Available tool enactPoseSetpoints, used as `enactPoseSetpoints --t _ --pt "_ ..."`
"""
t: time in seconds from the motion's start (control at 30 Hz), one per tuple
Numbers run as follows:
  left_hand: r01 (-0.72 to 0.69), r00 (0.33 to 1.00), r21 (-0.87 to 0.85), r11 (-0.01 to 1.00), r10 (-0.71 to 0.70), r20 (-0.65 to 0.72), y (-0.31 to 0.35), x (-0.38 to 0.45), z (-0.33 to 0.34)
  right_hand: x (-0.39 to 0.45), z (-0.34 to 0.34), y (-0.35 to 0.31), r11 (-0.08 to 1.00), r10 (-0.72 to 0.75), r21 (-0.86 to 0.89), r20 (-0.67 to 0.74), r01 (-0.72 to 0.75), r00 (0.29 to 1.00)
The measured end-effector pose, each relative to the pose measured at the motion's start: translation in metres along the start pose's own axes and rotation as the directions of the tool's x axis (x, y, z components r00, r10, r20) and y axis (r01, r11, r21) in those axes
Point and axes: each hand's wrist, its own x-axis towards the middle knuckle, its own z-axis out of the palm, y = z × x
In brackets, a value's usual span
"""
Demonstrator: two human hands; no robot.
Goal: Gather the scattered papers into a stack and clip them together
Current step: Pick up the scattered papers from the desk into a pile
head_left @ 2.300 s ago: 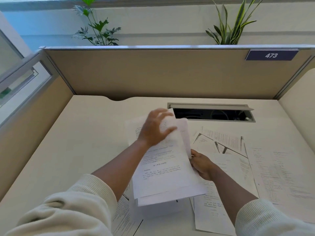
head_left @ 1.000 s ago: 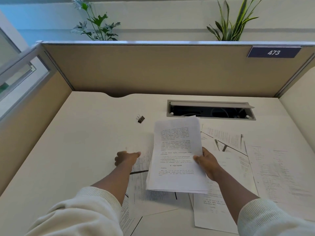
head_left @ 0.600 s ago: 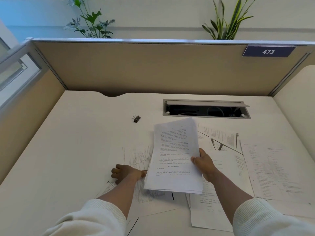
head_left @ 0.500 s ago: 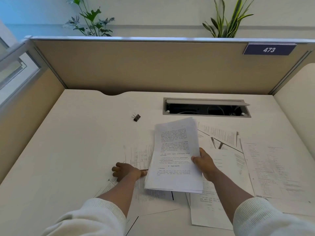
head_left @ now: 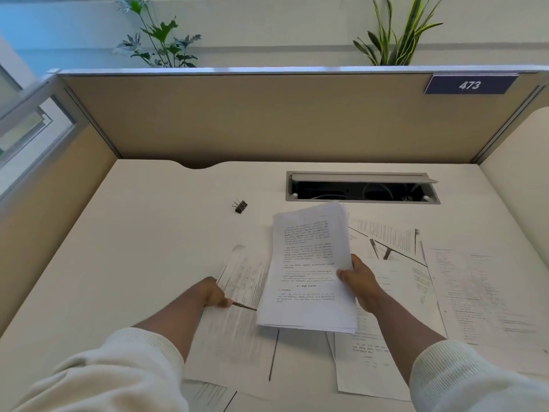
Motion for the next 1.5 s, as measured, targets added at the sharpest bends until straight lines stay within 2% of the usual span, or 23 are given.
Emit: enactPoseSetpoints --t 0.13,0.2,0.33,0.57,0.7,0.83,0.9,1.03,1.13,1.2,1.27,1.33,1.43,1.5 --pt "-0.013 1.000 0.092 0.996 0.015 -0.022 -0.017 0.010 -0.003 -0.001 0.003 0.002 1.000 0.011 0.001 0.005 -0.011 1.000" --pt "-0.008 0.996 0.108 0.994 0.017 -0.085 -0.022 0.008 0.000 -0.002 0.006 0.002 1.000 0.010 0.001 0.010 -0.010 1.000" --pt "0.061 0.972 0.246 0.967 -0.002 -0.233 -0.025 0.002 0.008 -0.003 0.006 0.000 1.000 0.011 0.009 0.004 -0.011 1.000" --pt "0.028 0.949 0.126 0.992 0.014 -0.314 -0.036 0.000 0.024 -0.004 0.001 -0.002 1.000 0.013 0.007 -0.023 -0.013 1.000" --pt "0.018 0.949 0.083 0.996 0.009 -0.314 -0.041 0.001 0.025 -0.006 0.002 0.000 1.000 0.014 0.007 -0.025 -0.014 1.000" --pt "0.124 0.945 0.246 0.961 -0.039 -0.324 -0.037 -0.002 0.026 -0.005 0.005 0.002 1.000 0.022 -0.001 -0.018 -0.022 1.000" --pt "0.134 0.952 0.250 0.959 -0.055 -0.300 -0.040 -0.002 0.026 -0.005 0.005 0.003 1.000 0.021 -0.007 -0.013 -0.021 1.000" --pt "0.022 0.974 0.024 0.999 -0.016 -0.227 -0.047 0.004 0.012 -0.006 0.001 0.001 1.000 0.018 -0.002 -0.045 -0.018 0.999" --pt "-0.043 0.978 -0.090 0.995 0.023 -0.207 -0.044 0.005 -0.006 -0.005 -0.004 0.002 0.999 0.031 -0.008 -0.084 -0.032 0.996" --pt "-0.107 0.984 -0.245 0.963 0.067 -0.166 -0.040 0.005 -0.023 -0.004 -0.007 0.003 0.999 0.039 -0.021 -0.099 -0.042 0.994" --pt "-0.148 0.989 -0.471 0.870 0.135 -0.061 -0.034 -0.004 -0.046 -0.005 -0.007 0.003 0.998 0.034 -0.041 -0.091 -0.038 0.995" --pt "-0.154 0.967 -0.632 0.760 0.249 0.063 -0.025 -0.016 -0.069 -0.007 -0.006 0.002 0.998 0.030 -0.050 -0.082 -0.035 0.996" --pt "-0.212 0.877 -0.753 0.623 0.461 0.134 -0.005 -0.037 -0.099 -0.010 -0.004 0.002 0.998 0.037 -0.045 -0.070 -0.040 0.997" --pt "-0.237 0.813 -0.835 0.497 0.572 0.110 0.009 -0.051 -0.115 -0.011 -0.002 0.002 0.998 0.031 -0.044 -0.051 -0.033 0.998"
